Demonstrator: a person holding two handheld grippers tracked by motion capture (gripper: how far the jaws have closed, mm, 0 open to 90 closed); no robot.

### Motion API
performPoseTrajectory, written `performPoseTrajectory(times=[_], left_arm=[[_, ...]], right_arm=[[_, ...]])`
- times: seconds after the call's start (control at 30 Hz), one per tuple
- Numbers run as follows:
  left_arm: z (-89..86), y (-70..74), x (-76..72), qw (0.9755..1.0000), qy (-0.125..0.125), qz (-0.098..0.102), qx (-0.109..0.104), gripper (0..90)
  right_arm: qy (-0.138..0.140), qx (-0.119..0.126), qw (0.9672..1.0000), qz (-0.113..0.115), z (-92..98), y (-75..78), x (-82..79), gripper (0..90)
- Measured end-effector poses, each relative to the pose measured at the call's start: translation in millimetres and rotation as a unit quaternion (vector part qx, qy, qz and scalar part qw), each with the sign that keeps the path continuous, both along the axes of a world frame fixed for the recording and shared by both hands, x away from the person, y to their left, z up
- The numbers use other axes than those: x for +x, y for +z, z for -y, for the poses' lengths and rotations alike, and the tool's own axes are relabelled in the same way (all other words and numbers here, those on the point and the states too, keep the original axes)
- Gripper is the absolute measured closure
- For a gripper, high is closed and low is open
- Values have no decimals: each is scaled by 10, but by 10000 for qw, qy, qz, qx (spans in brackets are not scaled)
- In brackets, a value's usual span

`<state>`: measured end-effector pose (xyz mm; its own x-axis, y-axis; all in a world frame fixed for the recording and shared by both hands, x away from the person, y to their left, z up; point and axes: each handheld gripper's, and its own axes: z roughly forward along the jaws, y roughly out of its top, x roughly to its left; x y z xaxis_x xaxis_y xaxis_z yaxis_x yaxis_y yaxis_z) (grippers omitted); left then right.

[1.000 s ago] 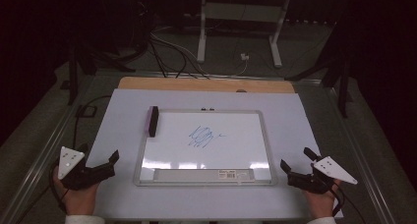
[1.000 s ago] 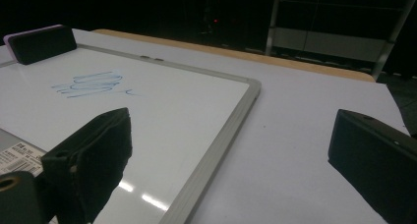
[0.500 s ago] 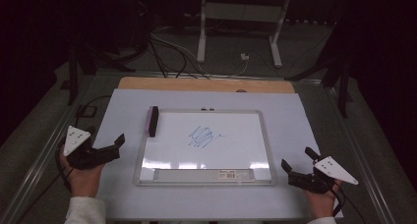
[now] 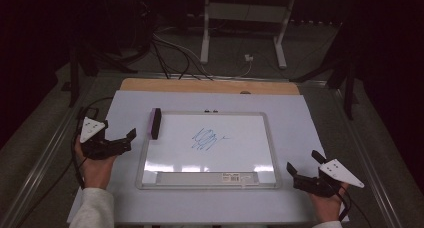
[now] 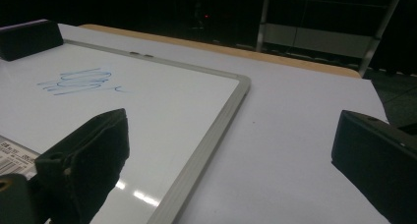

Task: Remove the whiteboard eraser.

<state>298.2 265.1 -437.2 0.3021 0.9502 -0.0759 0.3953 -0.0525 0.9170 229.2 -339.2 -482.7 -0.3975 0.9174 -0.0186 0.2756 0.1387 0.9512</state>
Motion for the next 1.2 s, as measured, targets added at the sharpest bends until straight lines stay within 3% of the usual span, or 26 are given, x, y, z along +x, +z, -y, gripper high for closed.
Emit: performPoseTrajectory(times=[0.5, 0.97, 1.2], left_arm=[[31, -79, 194, 9999, 143, -82, 33, 5], [174, -178, 416, 9989, 60, -443, 167, 5], [217, -186, 502, 9986, 36, -506, 176, 5]], right_arm=[[-140, -31, 9998, -147, -22, 17, -10, 0], [-133, -54, 9997, -188, -43, 16, -7, 0], [-114, -57, 9997, -219, -57, 13, -6, 0]])
